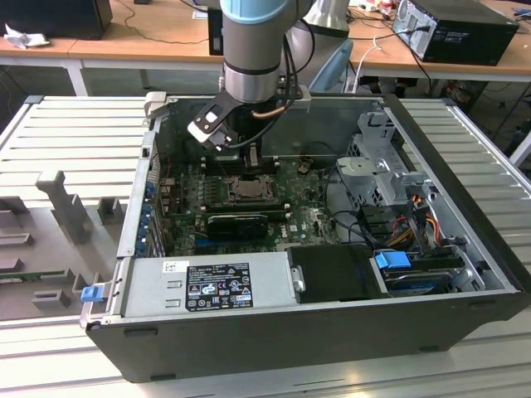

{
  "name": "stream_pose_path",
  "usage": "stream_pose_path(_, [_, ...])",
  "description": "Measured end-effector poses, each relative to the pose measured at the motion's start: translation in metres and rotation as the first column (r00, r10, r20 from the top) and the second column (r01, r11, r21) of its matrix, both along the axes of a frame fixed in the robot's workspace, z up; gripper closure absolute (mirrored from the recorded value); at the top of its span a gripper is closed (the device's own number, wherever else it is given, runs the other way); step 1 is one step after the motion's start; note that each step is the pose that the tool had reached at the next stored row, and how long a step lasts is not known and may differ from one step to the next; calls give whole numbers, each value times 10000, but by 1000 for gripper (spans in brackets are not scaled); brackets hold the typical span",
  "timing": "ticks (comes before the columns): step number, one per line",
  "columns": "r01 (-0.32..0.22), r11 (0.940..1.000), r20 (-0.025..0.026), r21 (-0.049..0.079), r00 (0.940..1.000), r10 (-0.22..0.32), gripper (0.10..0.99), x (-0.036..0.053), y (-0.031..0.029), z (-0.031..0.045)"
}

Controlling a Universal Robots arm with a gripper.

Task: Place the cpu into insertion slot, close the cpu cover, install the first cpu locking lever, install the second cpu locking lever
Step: 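Install the first cpu locking lever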

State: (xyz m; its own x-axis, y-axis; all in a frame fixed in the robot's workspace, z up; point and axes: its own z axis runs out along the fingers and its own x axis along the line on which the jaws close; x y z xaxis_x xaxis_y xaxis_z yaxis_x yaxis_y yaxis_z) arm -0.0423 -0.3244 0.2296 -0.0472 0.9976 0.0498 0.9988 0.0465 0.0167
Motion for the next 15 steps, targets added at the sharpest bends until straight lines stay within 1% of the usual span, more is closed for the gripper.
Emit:
stream_pose_path(3, [0, 10000, 0, 0, 10000, 0, 980, -38, 0, 1])
stream_pose_path(15, [-1, 10000, -1, -2, 10000, 1, 980, -39, 0, 71])
